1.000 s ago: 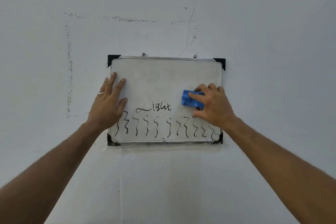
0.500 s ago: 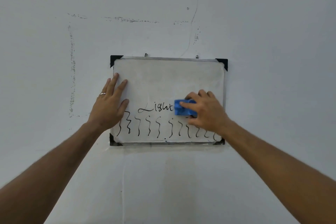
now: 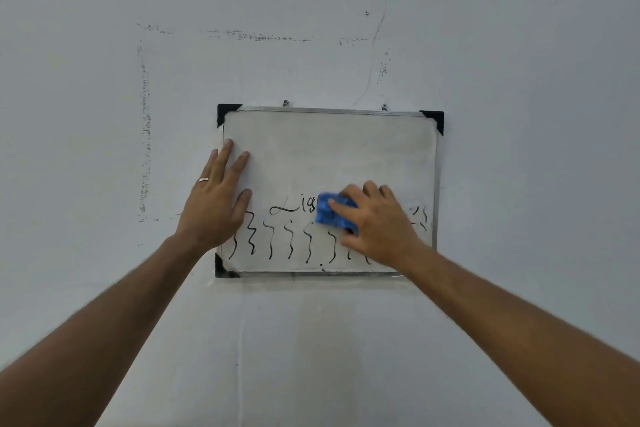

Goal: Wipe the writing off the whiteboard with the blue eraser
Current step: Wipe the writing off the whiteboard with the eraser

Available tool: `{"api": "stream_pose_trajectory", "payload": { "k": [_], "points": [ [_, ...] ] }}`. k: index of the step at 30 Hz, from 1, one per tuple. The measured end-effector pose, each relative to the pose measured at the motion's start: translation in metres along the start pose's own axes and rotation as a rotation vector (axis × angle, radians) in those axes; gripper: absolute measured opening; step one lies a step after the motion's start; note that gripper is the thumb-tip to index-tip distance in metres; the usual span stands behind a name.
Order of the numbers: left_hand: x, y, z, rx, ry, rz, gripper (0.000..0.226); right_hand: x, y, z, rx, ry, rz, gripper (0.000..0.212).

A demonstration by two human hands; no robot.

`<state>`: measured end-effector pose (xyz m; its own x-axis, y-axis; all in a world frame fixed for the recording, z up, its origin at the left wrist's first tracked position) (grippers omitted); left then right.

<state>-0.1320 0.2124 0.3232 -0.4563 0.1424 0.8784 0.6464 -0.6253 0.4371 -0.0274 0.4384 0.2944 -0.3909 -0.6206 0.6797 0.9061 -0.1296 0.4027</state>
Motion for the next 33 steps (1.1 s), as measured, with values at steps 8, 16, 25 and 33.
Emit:
{"api": "stream_pose_trajectory", "payload": {
  "k": [8,16,25,33],
  "points": [
    [0.001,0.001,-0.001,-0.001,-0.008,-0.007,0.068,0.014,0.002,0.0,-0.003,-0.042,0.014,0.053],
    [-0.001,-0.001,-0.003,0.008,-0.022,-0.016,0.068,0.026,0.007,0.003,-0.025,-0.045,0.008,0.054],
    [-0.001,0.0,-0.007,0.016,-0.036,-0.015,0.069,0.028,-0.003,-0.014,-0.028,-0.007,-0.013,0.052],
    [-0.003,0.0,-0.005,-0.002,-0.011,-0.027,0.07,0.041,-0.002,-0.023,0.0,-0.116,-0.003,0.05]
  ]
}}
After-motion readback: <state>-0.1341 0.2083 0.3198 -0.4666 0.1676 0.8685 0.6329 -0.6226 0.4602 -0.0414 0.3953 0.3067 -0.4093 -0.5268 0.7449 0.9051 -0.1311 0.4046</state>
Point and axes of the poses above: each hand's wrist, its own x-axis towards the middle knuckle, its own y-axis out of the back of the hand, z = x × y, the point moved 9 cm from there along x, towards the middle knuckle, and after that the axes turned 11 degrees about y, right-handed, at the moved point
